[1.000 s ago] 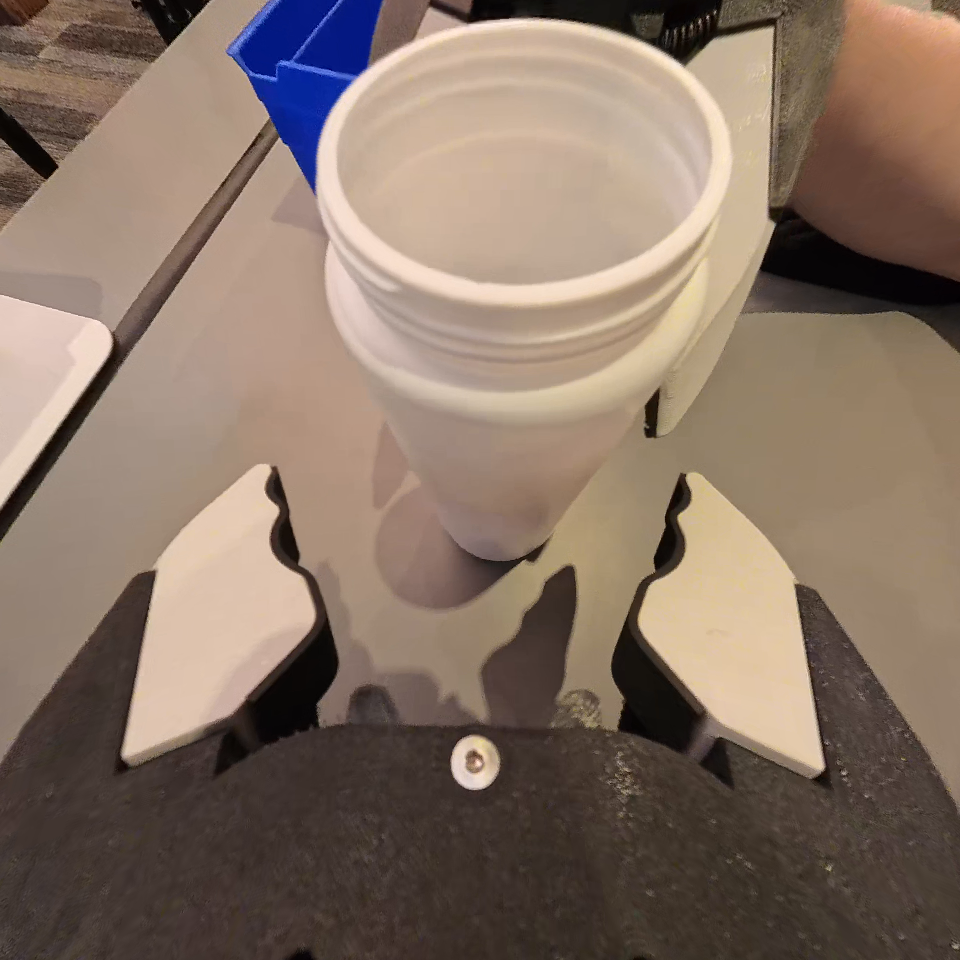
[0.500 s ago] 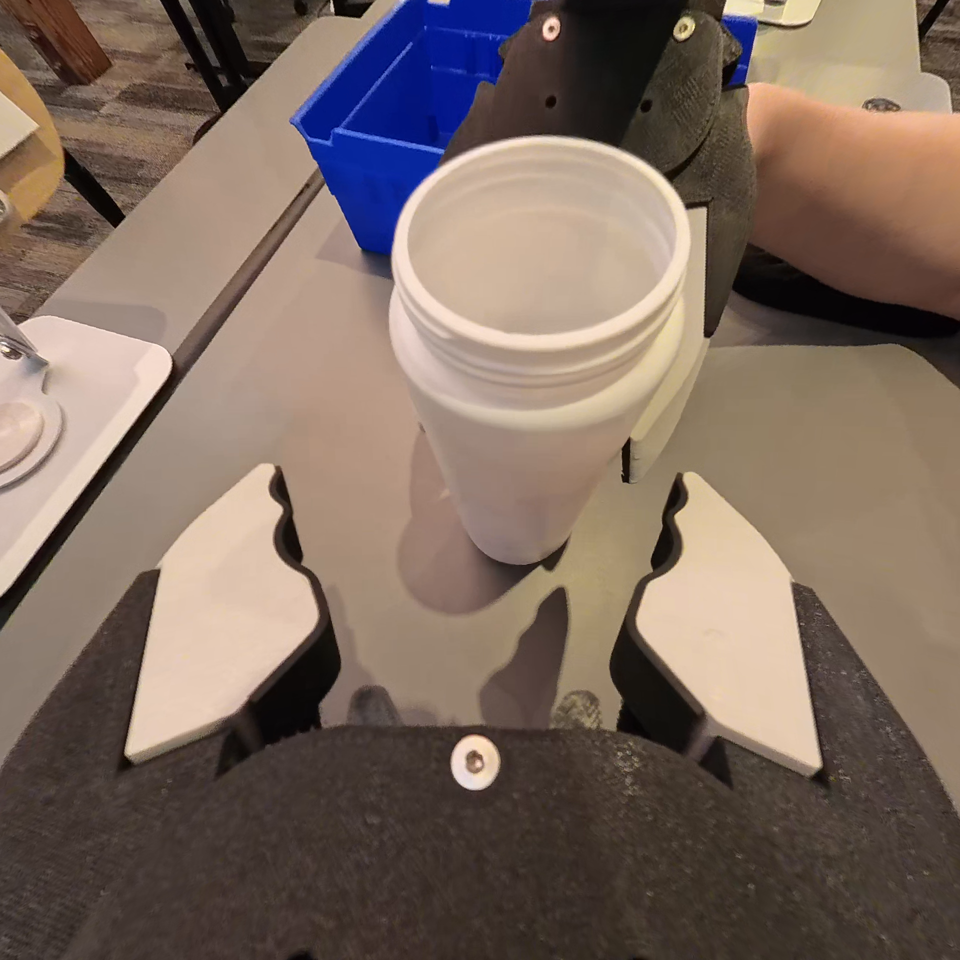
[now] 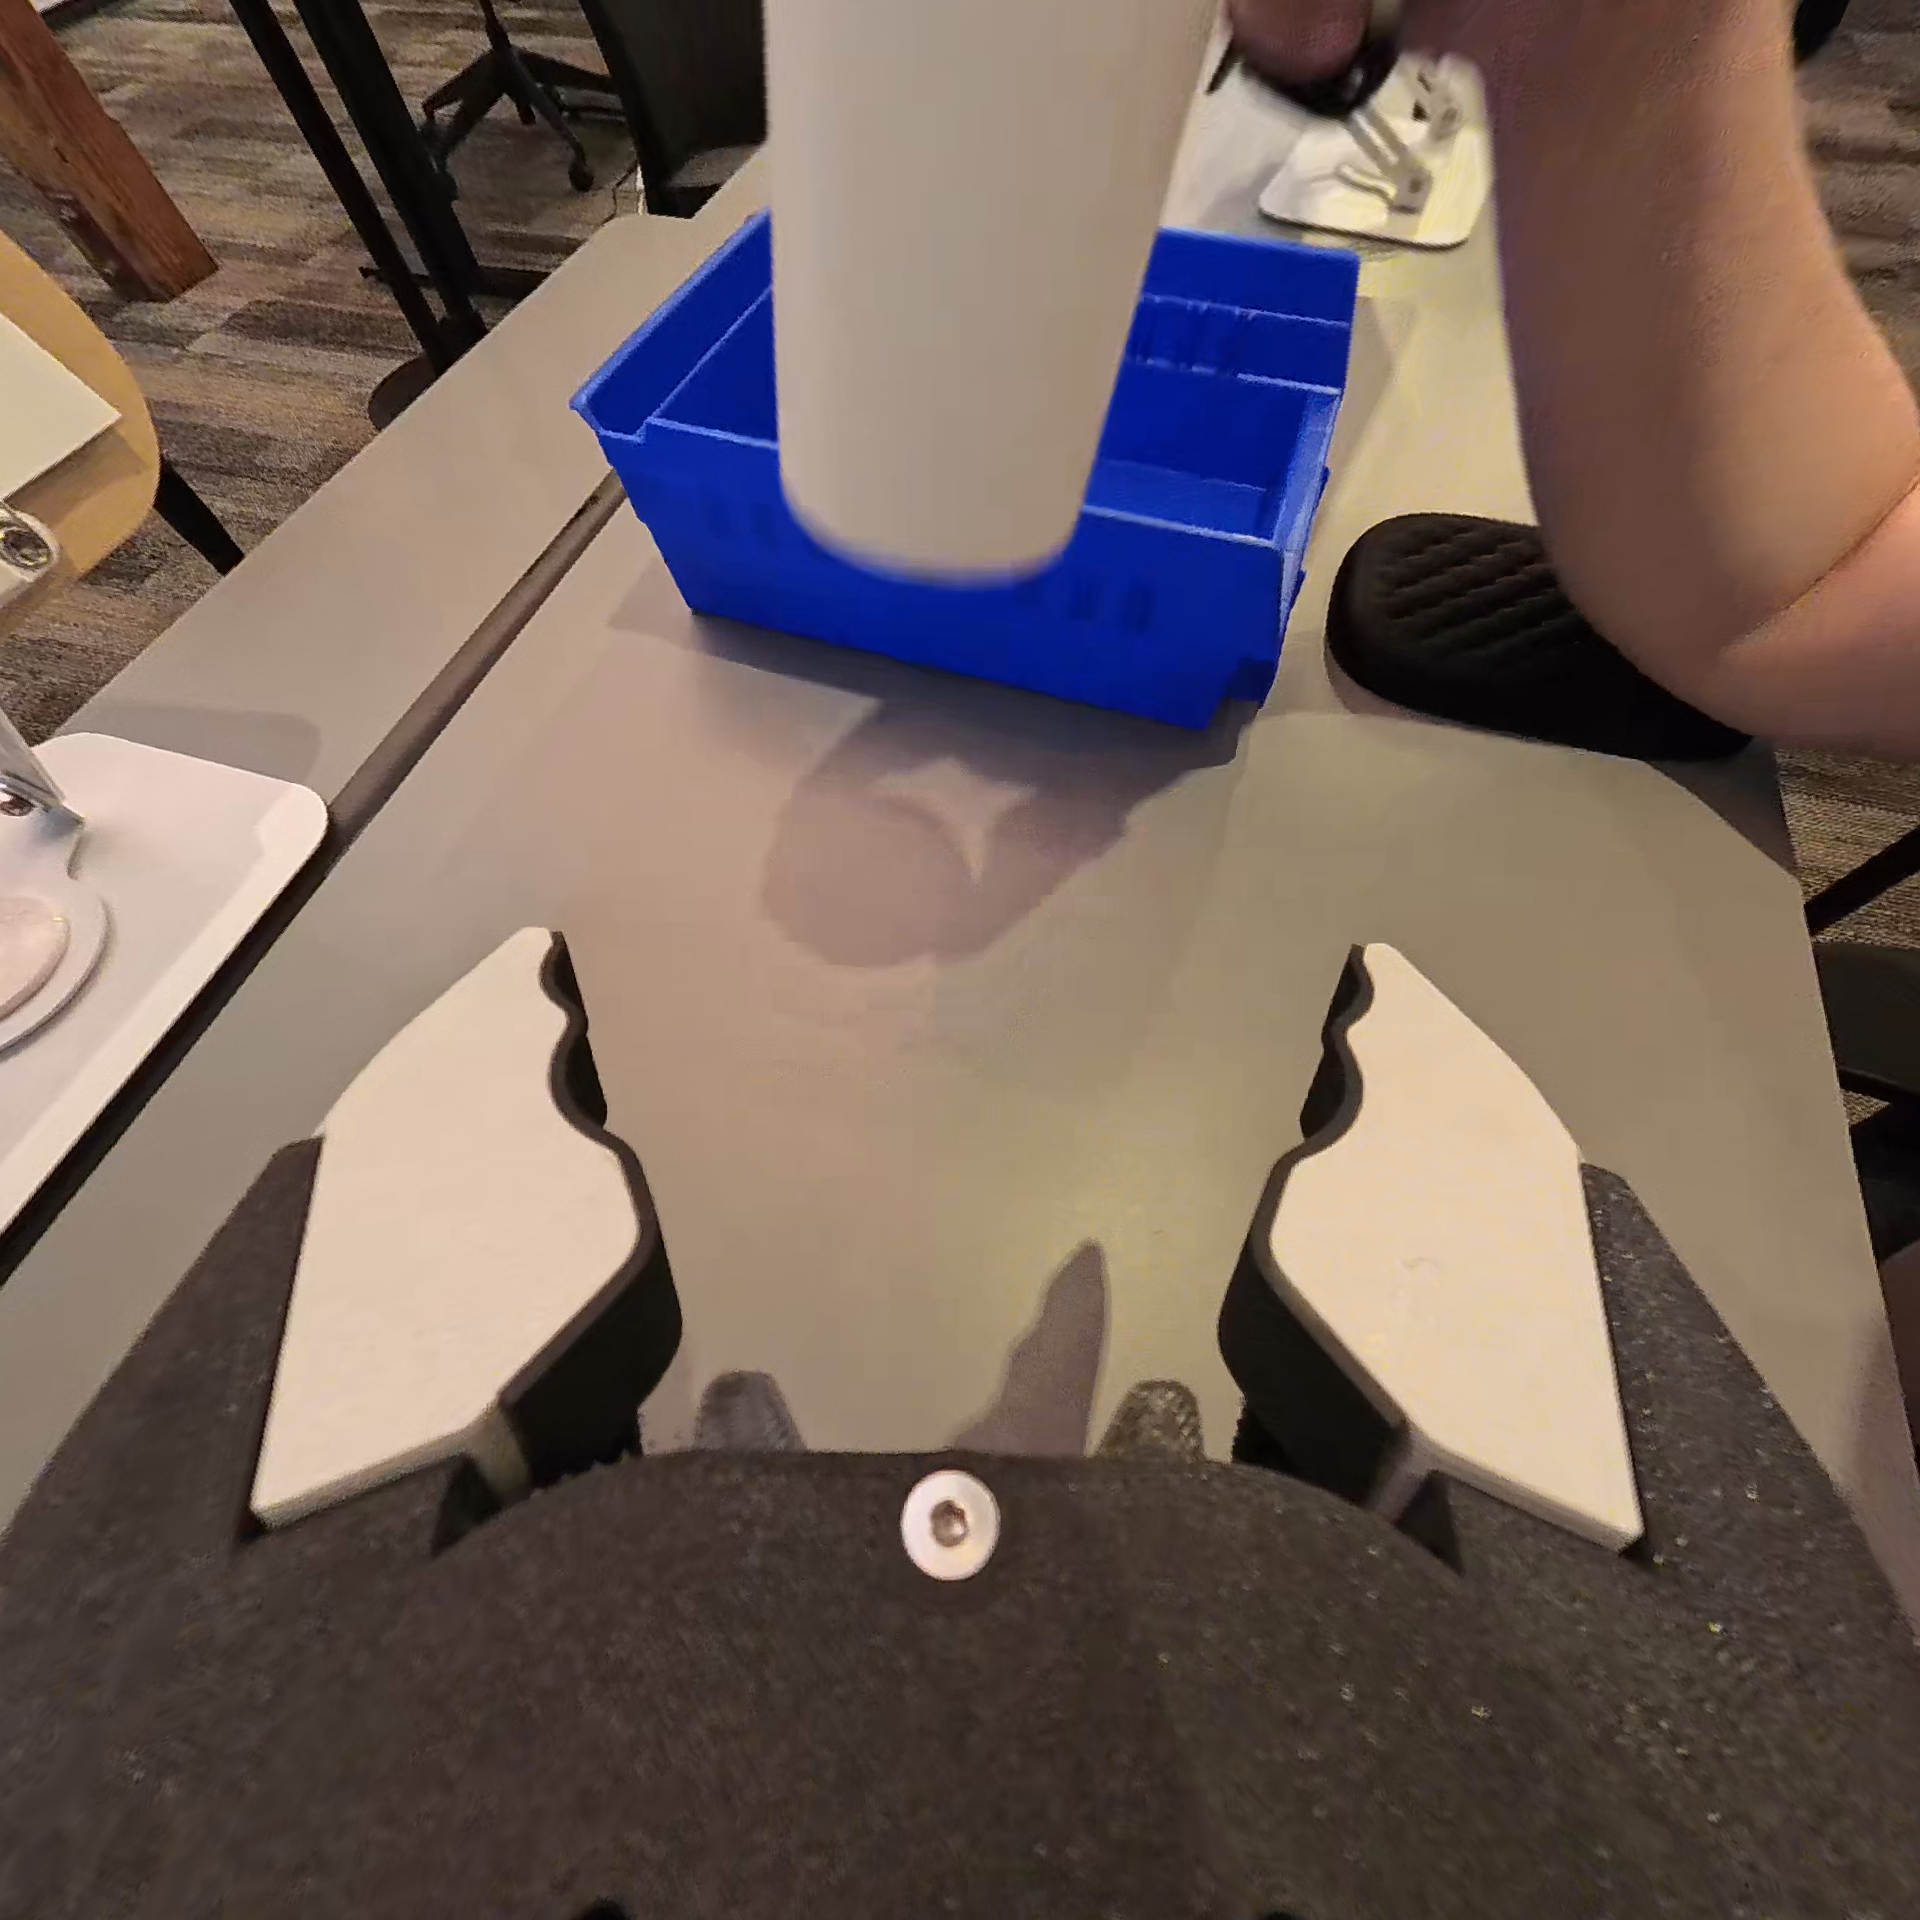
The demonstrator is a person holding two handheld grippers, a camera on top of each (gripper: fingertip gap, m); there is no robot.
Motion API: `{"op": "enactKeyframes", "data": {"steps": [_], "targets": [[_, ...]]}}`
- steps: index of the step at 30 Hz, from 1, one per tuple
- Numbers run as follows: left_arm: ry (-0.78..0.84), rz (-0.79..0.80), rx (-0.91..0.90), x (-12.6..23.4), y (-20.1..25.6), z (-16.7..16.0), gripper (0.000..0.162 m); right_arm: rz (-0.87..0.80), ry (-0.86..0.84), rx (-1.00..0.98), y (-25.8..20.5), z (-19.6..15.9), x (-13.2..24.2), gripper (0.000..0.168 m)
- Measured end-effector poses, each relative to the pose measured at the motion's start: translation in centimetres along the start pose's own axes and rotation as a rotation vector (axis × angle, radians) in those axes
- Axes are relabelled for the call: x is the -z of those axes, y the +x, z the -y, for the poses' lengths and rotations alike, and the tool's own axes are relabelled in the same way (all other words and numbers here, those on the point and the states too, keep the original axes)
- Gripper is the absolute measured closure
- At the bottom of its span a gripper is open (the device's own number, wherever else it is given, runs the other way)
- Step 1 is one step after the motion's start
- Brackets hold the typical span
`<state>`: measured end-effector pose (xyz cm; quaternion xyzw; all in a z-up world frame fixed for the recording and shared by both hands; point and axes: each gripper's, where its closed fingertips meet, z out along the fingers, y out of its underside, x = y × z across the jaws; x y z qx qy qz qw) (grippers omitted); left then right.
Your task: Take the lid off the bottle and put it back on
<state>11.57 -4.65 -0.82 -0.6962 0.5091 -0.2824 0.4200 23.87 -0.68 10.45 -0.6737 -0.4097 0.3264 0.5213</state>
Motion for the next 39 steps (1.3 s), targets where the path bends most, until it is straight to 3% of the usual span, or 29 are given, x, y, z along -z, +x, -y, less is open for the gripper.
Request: {"op": "enactKeyframes", "data": {"steps": [3, 5, 7, 11, 14, 25, 34, 39], "targets": [[-0.005, 0.002, -0.006, -0.3, 0.1, -0.1, 0.03, -0.248, -0.026, -0.161, 5.0, -0.6, 5.9, 0.084], [0.006, 0.005, -0.003, -0.4, 0.1, 0.0, 0.031, -0.386, -0.135, -0.301, 8.1, -3.6, 8.3, 0.083], [0.005, -0.004, 0.005, -0.6, 0.2, 0.0, 0.032, -0.418, -0.249, -0.471, 9.9, -7.1, 9.1, 0.083], [-0.004, -0.003, 0.007, -0.8, 0.2, -0.2, 0.032, -0.297, -0.429, -0.766, 11.2, -13.6, 6.8, 0.084], [-0.013, -0.006, 0.004, -1.0, 0.3, -0.4, 0.032, -0.294, -0.591, -0.853, 12.3, -18.4, 5.3, 0.083], [-0.053, -0.022, 0.005, -1.7, 0.6, -1.3, 0.032, -0.382, -0.911, -0.887, 11.8, -25.3, 2.8, 0.085], [-0.056, -0.02, 0.007, -1.7, 0.5, -1.4, 0.031, -0.487, -0.991, -0.749, 12.4, -25.4, 3.2, 0.085], [-0.011, 0.029, 0.01, 0.2, -0.8, -0.2, 0.031, -0.51, -0.813, -0.572, 13.1, -19.5, 4.5, 0.08]]}}
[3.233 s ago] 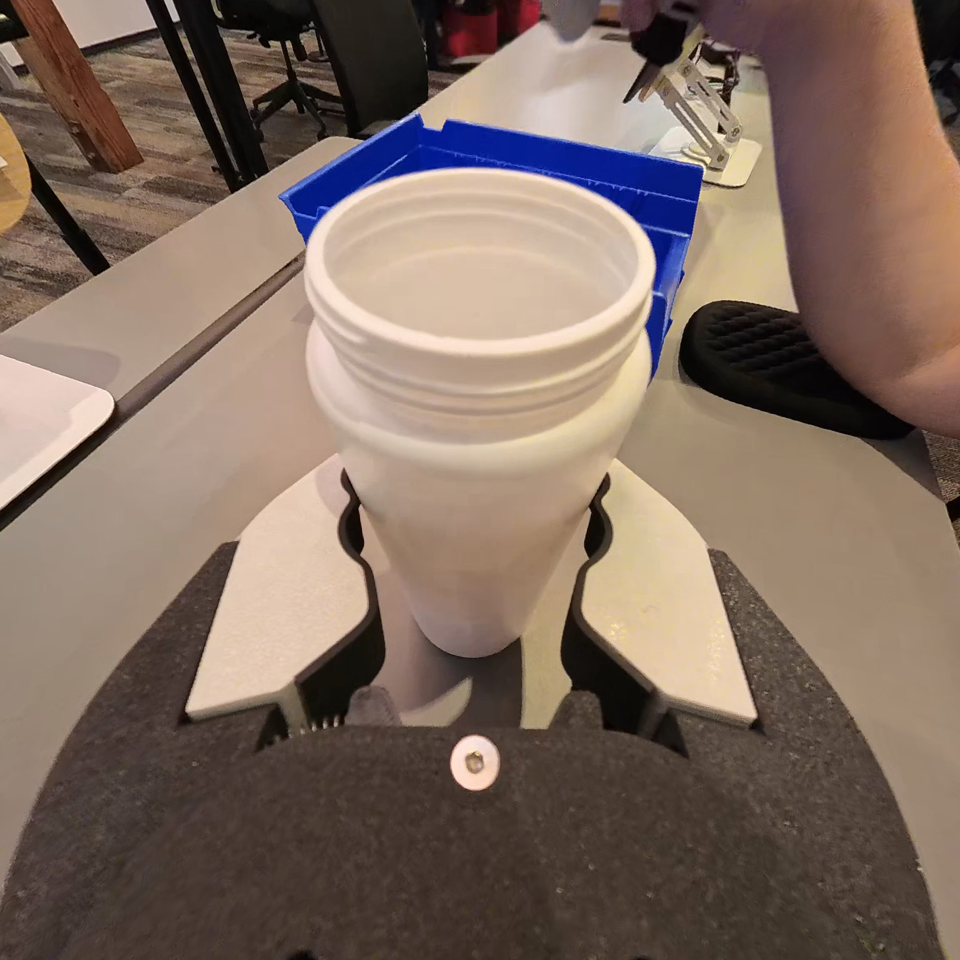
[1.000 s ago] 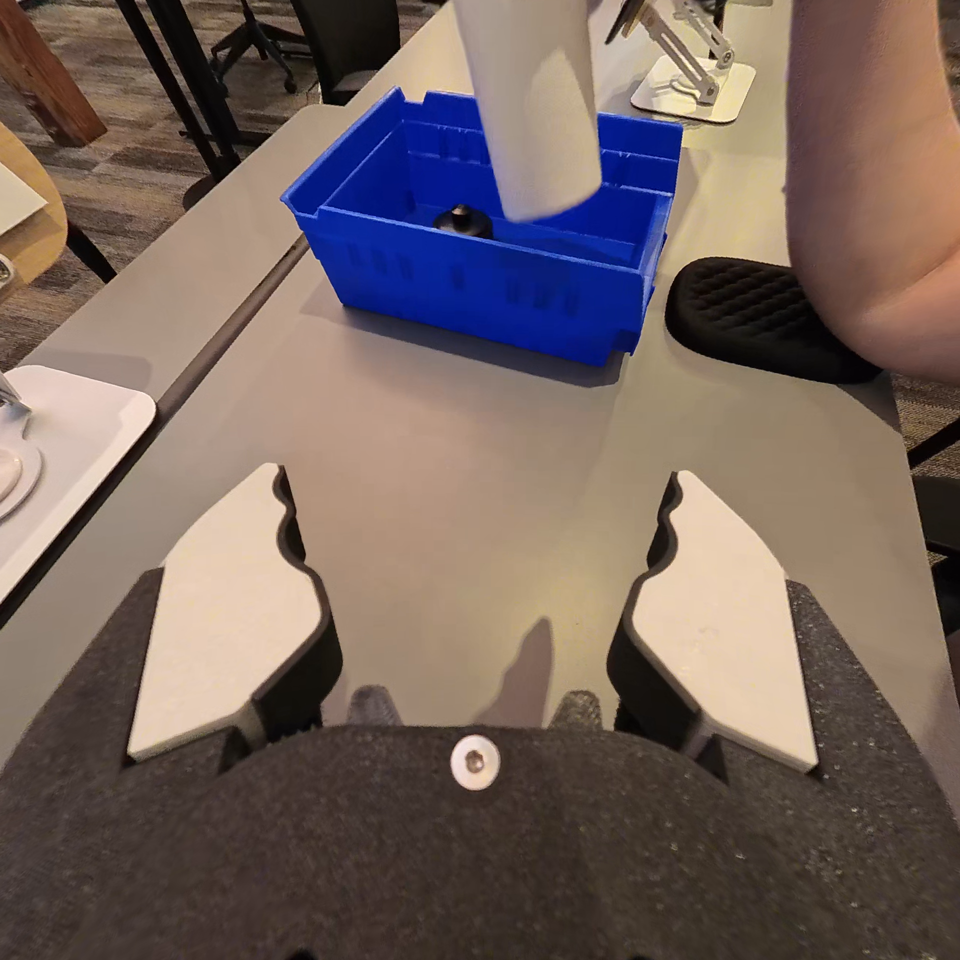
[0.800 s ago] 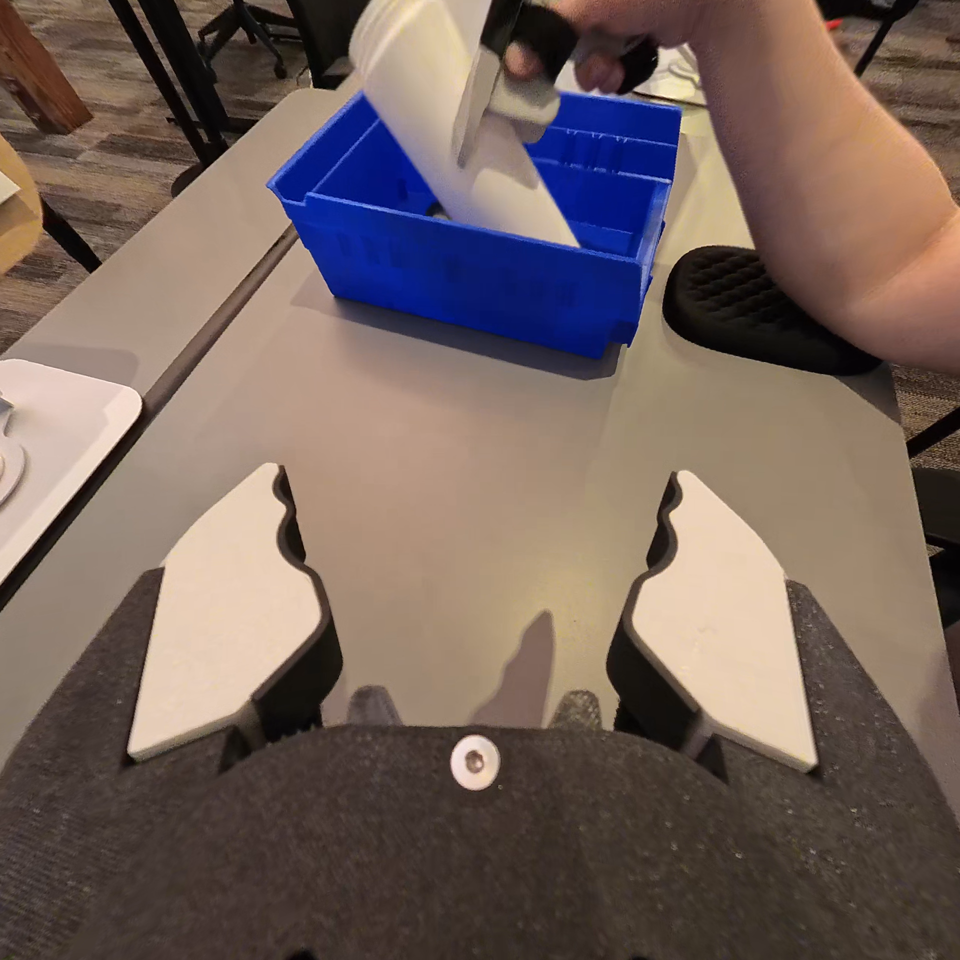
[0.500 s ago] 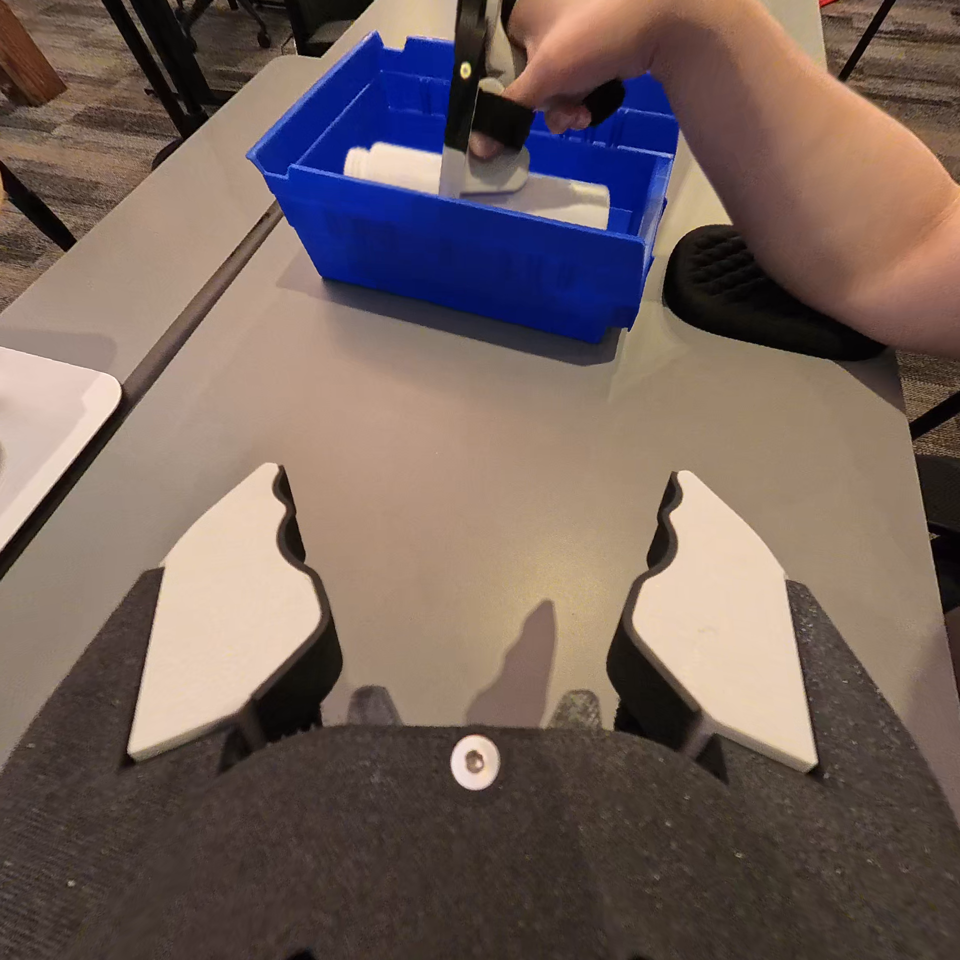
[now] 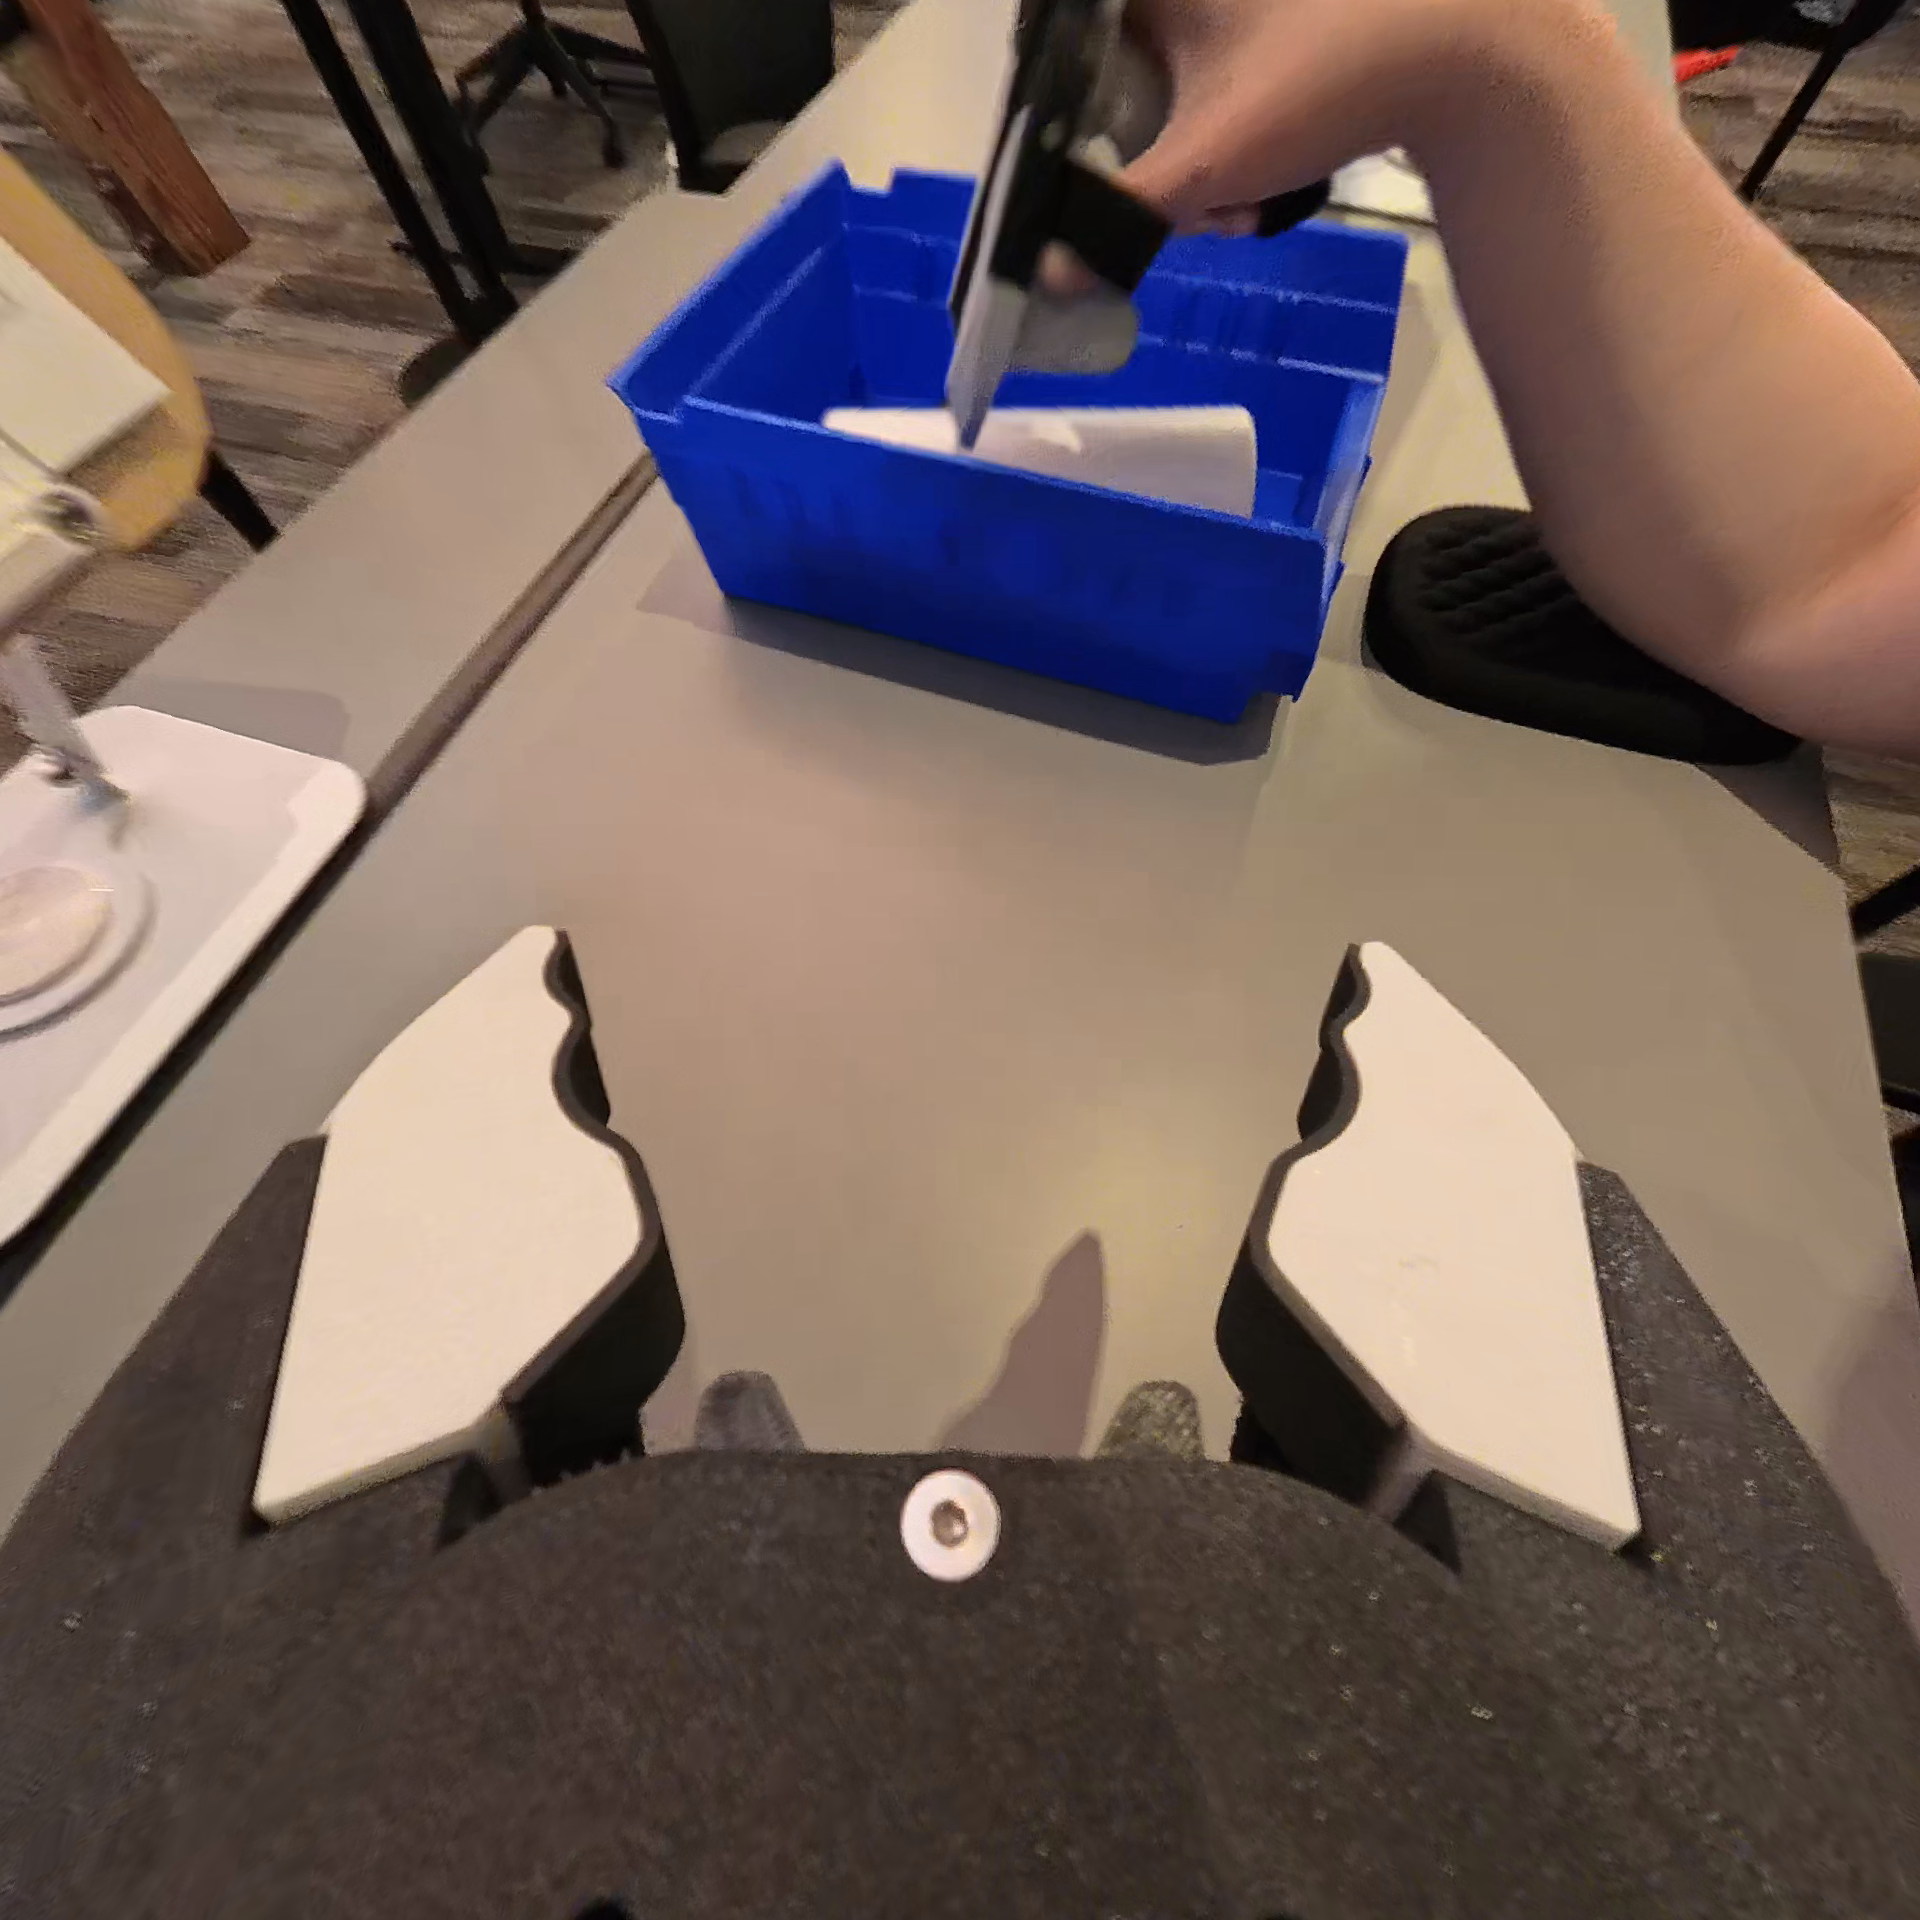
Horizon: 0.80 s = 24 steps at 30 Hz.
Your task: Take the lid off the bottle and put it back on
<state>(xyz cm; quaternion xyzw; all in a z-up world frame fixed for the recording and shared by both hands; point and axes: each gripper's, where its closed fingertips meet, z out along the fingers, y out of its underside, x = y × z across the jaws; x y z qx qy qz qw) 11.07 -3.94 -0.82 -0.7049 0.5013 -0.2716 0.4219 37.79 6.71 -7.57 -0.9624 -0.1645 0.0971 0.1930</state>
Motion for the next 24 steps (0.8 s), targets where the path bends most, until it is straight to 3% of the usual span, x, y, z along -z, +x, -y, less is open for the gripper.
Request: {"op": "enactKeyframes", "data": {"steps": [3, 6, 8, 11, 13, 16, 19, 23, 24], "targets": [[0.022, 0.123, -0.017, 4.0, -2.7, 1.2, 0.031, -0.016, 0.274, 0.091, 0.1, 2.3, 6.6, 0.073], [0.148, 0.301, 0.02, 10.8, -6.4, 3.2, 0.041, -0.161, 0.565, 0.1, 3.0, 3.3, 13.3, 0.073], [0.2, 0.424, 0.065, 15.5, -8.7, 3.2, 0.045, -0.232, 0.652, 0.085, 5.5, 2.4, 15.0, 0.076], [0.167, 0.606, 0.168, 21.2, -11.8, 0.5, 0.052, -0.286, 0.423, -0.035, 10.3, -1.4, 12.1, 0.079], [0.065, 0.632, 0.297, 23.3, -12.8, -3.0, 0.053, -0.253, 0.247, -0.115, 12.3, -3.8, 8.9, 0.088], [-0.108, 0.73, 0.457, 26.2, -14.6, -8.5, 0.06, -0.162, 0.096, -0.211, 13.3, -5.7, 4.8, 0.094], [-0.229, 0.883, 0.509, 28.7, -16.5, -12.2, 0.065, -0.163, -0.061, -0.243, 14.1, -7.9, 2.0, 0.094], [-0.466, 1.02, 0.623, 30.8, -17.6, -17.4, 0.074, -0.127, -0.166, -0.252, 13.8, -9.5, 0.4, 0.099], [-0.537, 1.047, 0.635, 31.3, -17.8, -18.6, 0.072, -0.109, -0.162, -0.255, 13.6, -9.4, 0.3, 0.106]]}}
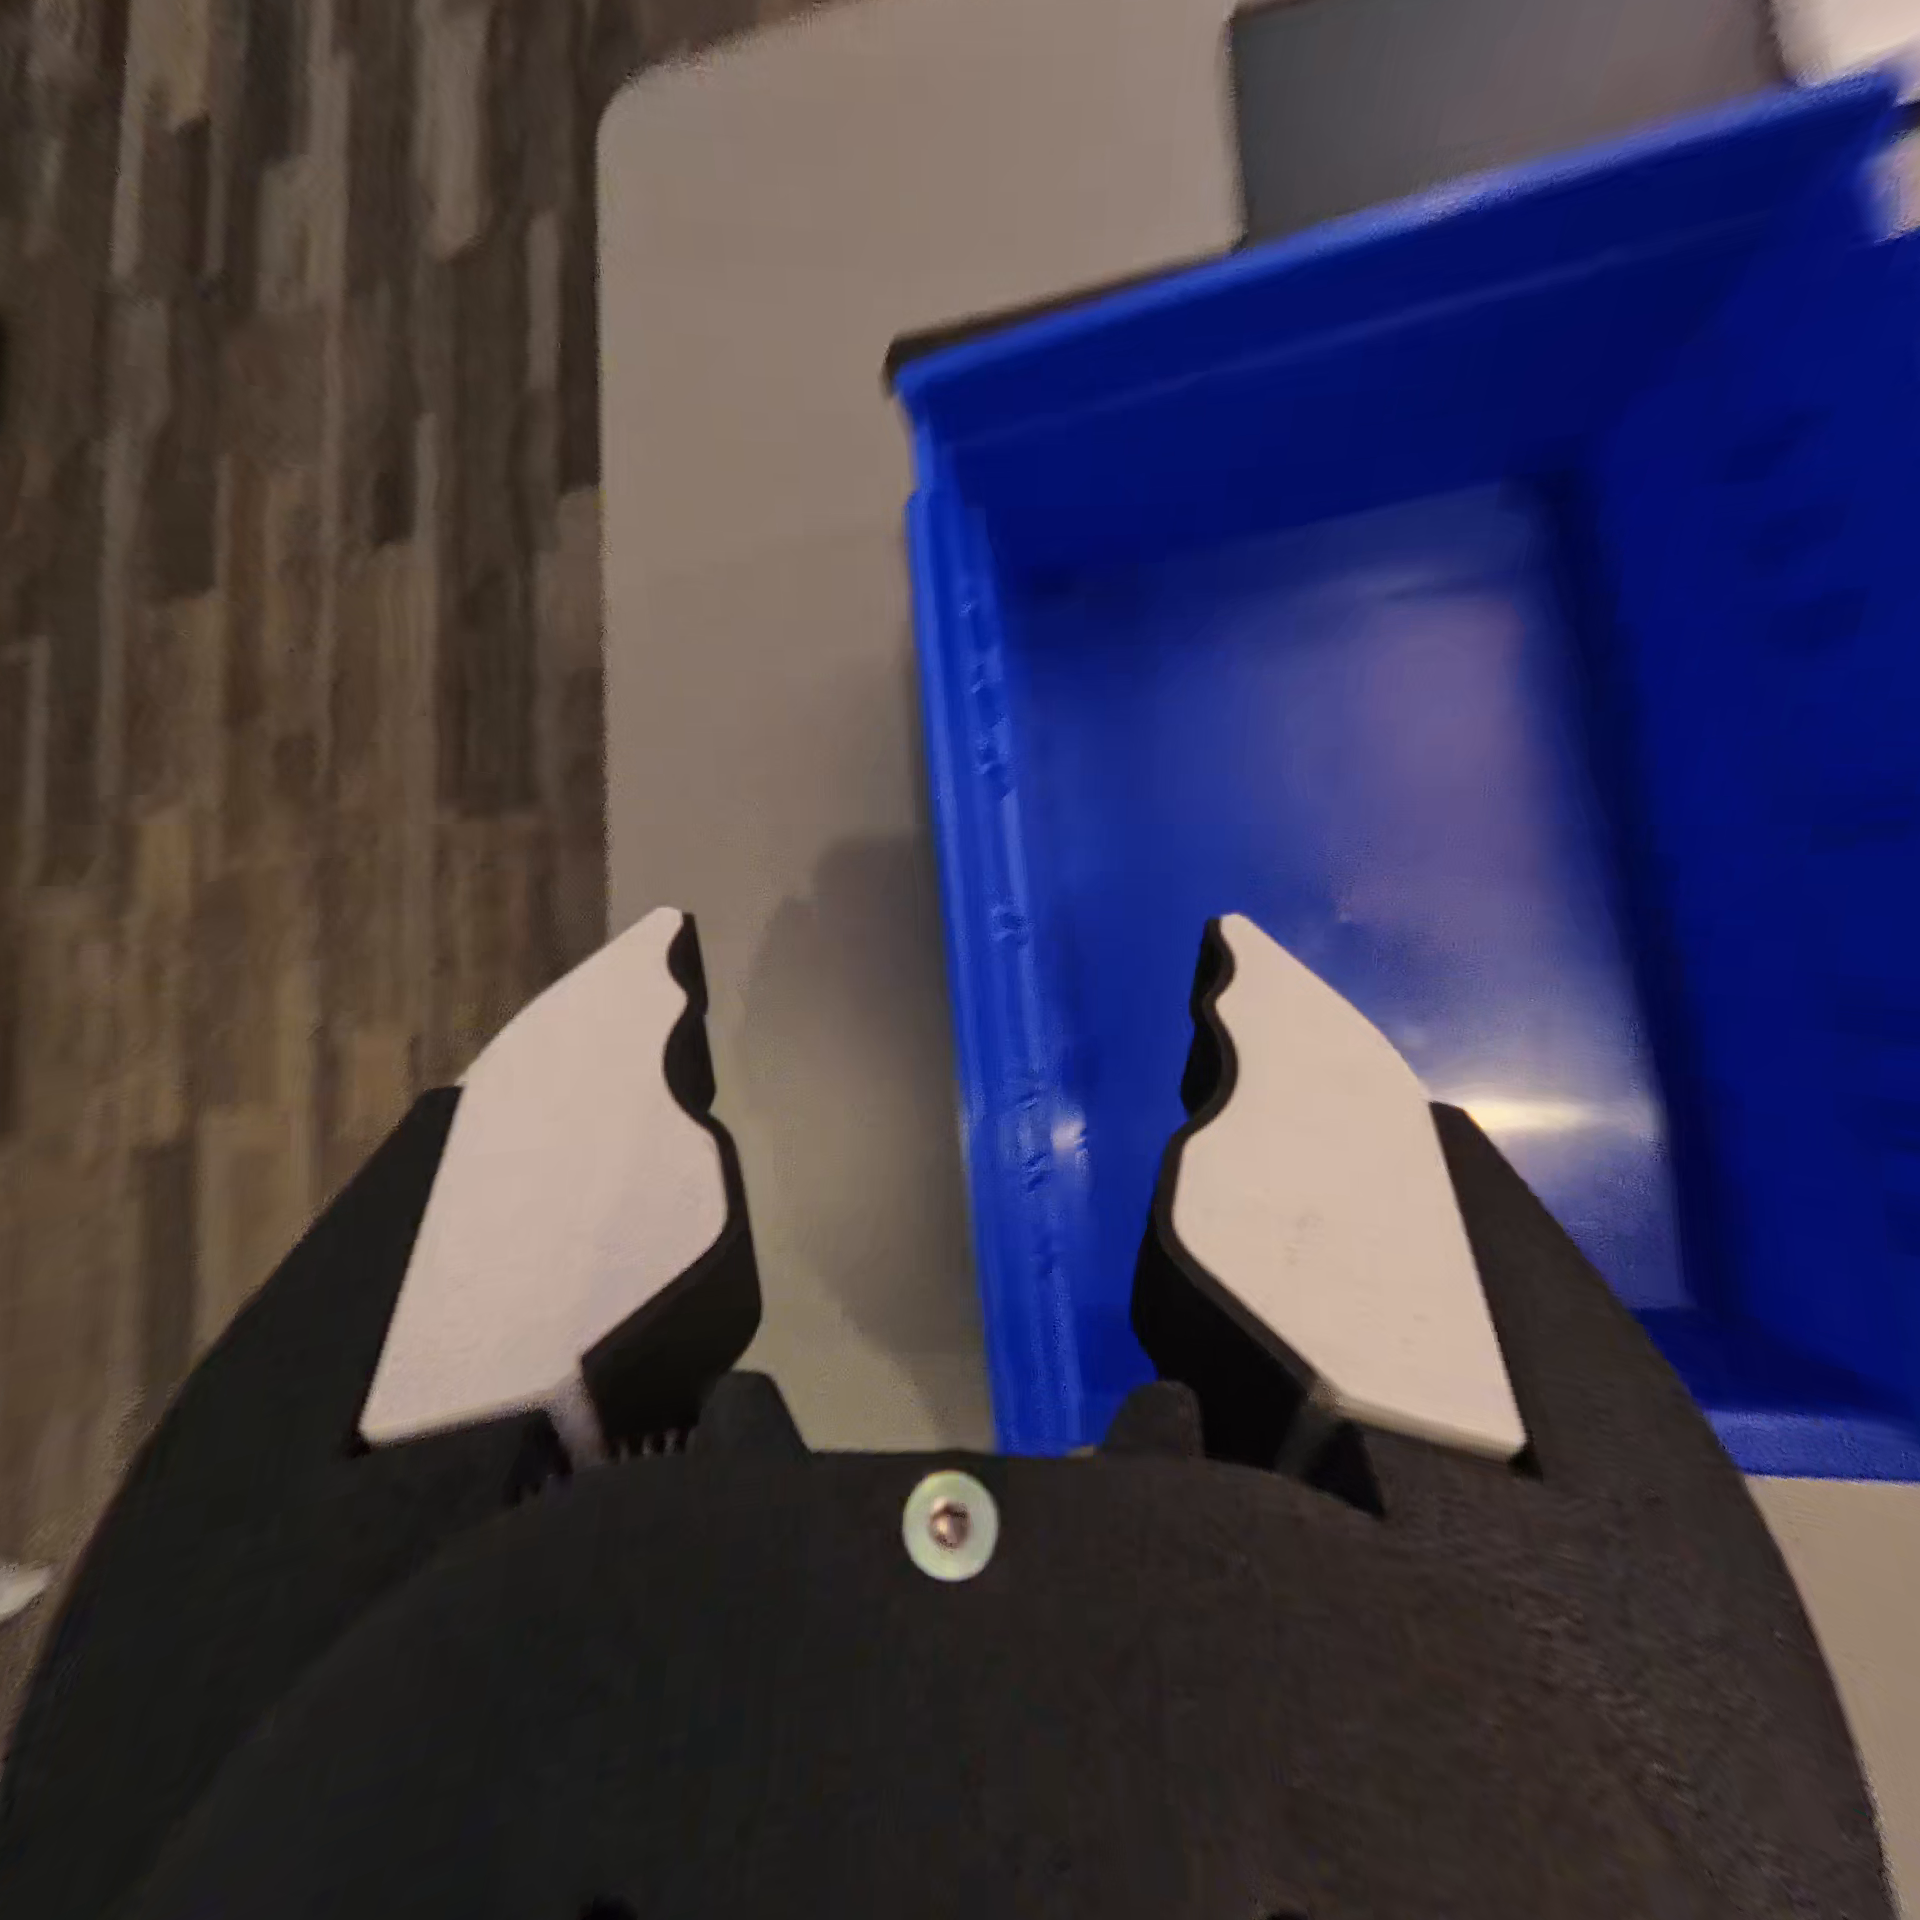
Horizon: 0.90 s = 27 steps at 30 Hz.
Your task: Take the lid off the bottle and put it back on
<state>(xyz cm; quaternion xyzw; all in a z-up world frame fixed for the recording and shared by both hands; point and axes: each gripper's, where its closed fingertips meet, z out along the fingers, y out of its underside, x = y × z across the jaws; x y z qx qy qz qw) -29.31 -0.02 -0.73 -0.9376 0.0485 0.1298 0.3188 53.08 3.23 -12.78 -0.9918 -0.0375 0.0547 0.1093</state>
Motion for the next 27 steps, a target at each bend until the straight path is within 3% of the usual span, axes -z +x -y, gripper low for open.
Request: {"op": "enactKeyframes", "data": {"steps": [3, 7, 12, 17, 20, 27], "targets": [[-0.119, 0.043, -0.016, -1.8, -1.1, -2.0, 0.074, 0.033, -0.013, 0.014, -0.7, -0.1, 0.0, 0.124], [-0.204, -0.041, 0.025, -3.7, -0.5, -3.6, 0.077, 0.09, -0.057, 0.038, -2.1, -0.5, -0.4, 0.159], [-0.356, -0.079, 0.03, -5.5, -0.1, -6.2, 0.083, 0.077, -0.072, 0.032, -2.1, -0.5, -0.5, 0.159], [-0.496, -0.221, 0.067, -6.9, 2.0, -8.5, 0.119, 0.069, -0.079, 0.014, -2.1, -0.6, -0.5, 0.16], [-0.546, -0.21, 0.053, -7.4, 2.3, -9.1, 0.139, 0.051, -0.092, 0.006, -2.1, -0.6, -0.6, 0.16], [-0.58, -0.247, 0.038, -7.0, 4.6, -8.6, 0.142, 0.035, -0.113, 0.003, -3.5, -0.3, -0.9, 0.16]]}}
